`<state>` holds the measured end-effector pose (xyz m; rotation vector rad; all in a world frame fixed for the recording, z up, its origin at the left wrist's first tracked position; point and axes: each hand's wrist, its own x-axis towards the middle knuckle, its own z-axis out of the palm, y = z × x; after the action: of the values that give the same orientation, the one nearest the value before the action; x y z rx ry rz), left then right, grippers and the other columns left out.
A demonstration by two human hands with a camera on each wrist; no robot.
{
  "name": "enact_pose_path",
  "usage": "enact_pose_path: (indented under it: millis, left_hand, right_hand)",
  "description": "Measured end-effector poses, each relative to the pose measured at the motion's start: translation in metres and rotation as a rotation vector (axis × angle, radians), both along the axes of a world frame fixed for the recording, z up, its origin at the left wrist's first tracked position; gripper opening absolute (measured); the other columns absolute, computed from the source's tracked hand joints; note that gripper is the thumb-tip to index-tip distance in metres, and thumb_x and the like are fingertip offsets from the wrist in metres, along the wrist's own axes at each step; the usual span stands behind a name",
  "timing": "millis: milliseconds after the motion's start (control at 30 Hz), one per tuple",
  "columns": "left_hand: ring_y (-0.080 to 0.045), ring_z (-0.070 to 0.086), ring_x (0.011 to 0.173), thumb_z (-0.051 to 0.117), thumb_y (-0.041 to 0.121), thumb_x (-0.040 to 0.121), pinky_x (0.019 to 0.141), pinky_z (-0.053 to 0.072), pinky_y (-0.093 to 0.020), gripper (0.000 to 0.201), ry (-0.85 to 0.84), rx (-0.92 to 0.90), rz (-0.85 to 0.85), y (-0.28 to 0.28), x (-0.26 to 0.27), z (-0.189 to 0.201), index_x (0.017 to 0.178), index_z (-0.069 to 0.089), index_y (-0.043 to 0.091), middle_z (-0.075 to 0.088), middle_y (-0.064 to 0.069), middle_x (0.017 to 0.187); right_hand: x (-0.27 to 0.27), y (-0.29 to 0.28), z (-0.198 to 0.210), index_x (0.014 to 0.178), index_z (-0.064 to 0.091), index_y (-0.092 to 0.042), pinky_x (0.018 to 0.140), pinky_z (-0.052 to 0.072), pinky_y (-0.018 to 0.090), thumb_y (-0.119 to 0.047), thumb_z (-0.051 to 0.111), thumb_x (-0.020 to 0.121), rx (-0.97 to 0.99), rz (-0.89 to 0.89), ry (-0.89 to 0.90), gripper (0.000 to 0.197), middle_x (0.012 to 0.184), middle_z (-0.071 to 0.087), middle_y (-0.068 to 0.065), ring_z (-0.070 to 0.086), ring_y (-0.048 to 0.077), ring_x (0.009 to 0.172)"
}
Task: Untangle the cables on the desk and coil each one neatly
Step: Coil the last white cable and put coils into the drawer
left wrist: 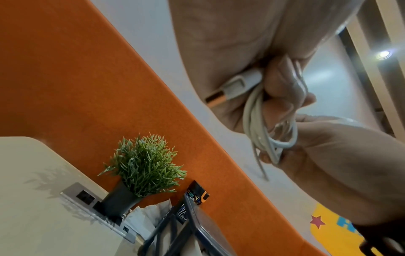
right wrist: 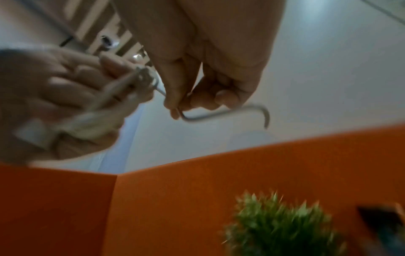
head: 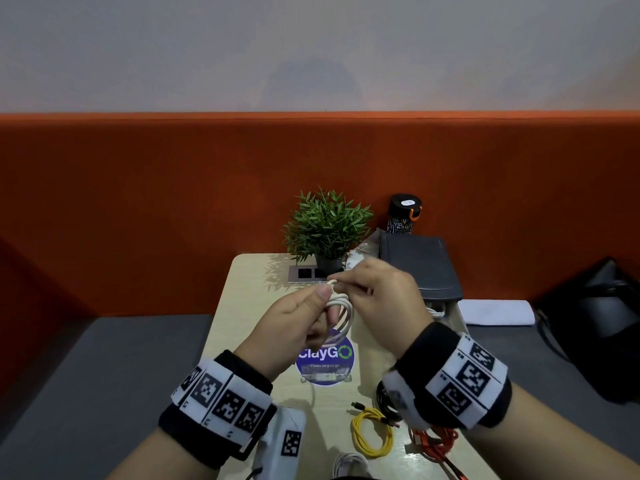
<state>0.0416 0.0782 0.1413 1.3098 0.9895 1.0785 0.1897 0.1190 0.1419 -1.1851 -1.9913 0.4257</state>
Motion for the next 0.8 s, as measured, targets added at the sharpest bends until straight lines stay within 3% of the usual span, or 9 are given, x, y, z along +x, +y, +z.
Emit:
enact_pose_path:
  millis: [100,167,233,333,433,533,633,733,800]
  left_hand:
    - [-0.012,0.026,0.044,0.038,0.039,0.088,0.046,0.025,-0.023,0.042,0.014,0.033,0.032,0.003,-0.001,0.0,0.071,0.047,0.002,0.029,0.007,0.045]
    - [-0.013,0.031,0.046,0.037,0.039,0.09,0.048,0.027,-0.022,0.042,0.057,0.076,0.056,0.004,-0.004,-0.001,0.073,0.047,0.002,0.034,0.007,0.048]
    - [-0.011,0.04,0.048,0.036,0.036,0.094,0.046,0.033,-0.016,0.04,0.1,0.094,0.088,0.006,-0.007,-0.004,0.078,0.052,0.003,0.042,0.003,0.053]
    - [-0.007,0.047,0.053,0.035,0.03,0.096,0.045,0.038,-0.012,0.035,0.185,0.127,0.126,0.008,-0.007,-0.006,0.076,0.055,0.01,0.045,-0.004,0.067]
    - [-0.002,0.043,0.064,0.033,0.04,0.091,0.06,0.036,-0.014,0.034,0.411,0.29,0.15,0.012,-0.009,-0.009,0.067,0.05,0.023,0.041,-0.001,0.078]
    - [-0.001,0.04,0.069,0.031,0.043,0.09,0.064,0.033,-0.016,0.034,0.521,0.324,0.186,0.015,-0.013,-0.014,0.067,0.049,0.026,0.04,0.002,0.08]
    - [-0.005,0.041,0.074,0.03,0.043,0.091,0.066,0.032,-0.022,0.04,0.563,0.343,0.203,0.018,-0.017,-0.019,0.069,0.052,0.018,0.042,0.0,0.081]
    - [-0.014,0.044,0.078,0.031,0.044,0.09,0.068,0.035,-0.026,0.034,0.545,0.304,0.24,0.019,-0.021,-0.021,0.073,0.053,0.024,0.044,0.0,0.082]
    - [-0.018,0.046,0.077,0.031,0.044,0.09,0.067,0.038,-0.031,0.036,0.54,0.302,0.246,0.02,-0.021,-0.02,0.074,0.053,0.02,0.044,-0.001,0.082]
  right_hand:
    - [-0.003,-0.008,0.0,0.105,0.073,-0.022,0.083,0.048,0.019,0.001,0.054,0.085,-0.449,0.087,0.332,0.036,0.093,0.071,-0.009,0.064,0.004,0.091]
    - [-0.003,-0.013,0.003,0.105,0.072,-0.024,0.084,0.05,0.02,-0.003,0.053,0.074,-0.605,0.18,0.504,0.042,0.096,0.073,-0.004,0.065,0.005,0.094]
    - [-0.004,-0.015,0.003,0.104,0.071,-0.027,0.086,0.053,0.025,-0.006,0.058,0.075,-0.598,0.229,0.463,0.039,0.098,0.073,0.0,0.066,0.014,0.096]
    - [-0.007,-0.013,-0.002,0.083,0.073,-0.032,0.08,0.053,0.032,-0.005,0.065,0.083,-0.49,0.131,0.354,0.029,0.086,0.071,-0.003,0.066,0.017,0.085]
    - [-0.009,-0.013,-0.006,0.075,0.074,-0.028,0.077,0.055,0.034,0.002,0.064,0.083,-0.535,0.085,0.455,0.032,0.078,0.073,0.001,0.067,0.017,0.077]
    - [-0.011,-0.015,-0.007,0.087,0.072,-0.016,0.072,0.052,0.027,0.01,0.06,0.082,-0.652,0.14,0.611,0.029,0.079,0.073,0.007,0.067,0.015,0.074]
    - [-0.01,-0.014,-0.007,0.101,0.064,-0.008,0.066,0.052,0.027,0.017,0.054,0.081,-0.793,0.207,0.771,0.033,0.076,0.07,0.009,0.066,0.018,0.069]
    - [-0.008,-0.013,-0.004,0.111,0.057,-0.004,0.065,0.05,0.033,0.014,0.055,0.079,-0.923,0.411,0.907,0.037,0.073,0.068,0.008,0.063,0.018,0.065]
    - [-0.006,-0.014,-0.001,0.111,0.055,-0.005,0.065,0.052,0.031,0.013,0.057,0.079,-0.899,0.494,0.888,0.037,0.073,0.068,0.006,0.063,0.017,0.066]
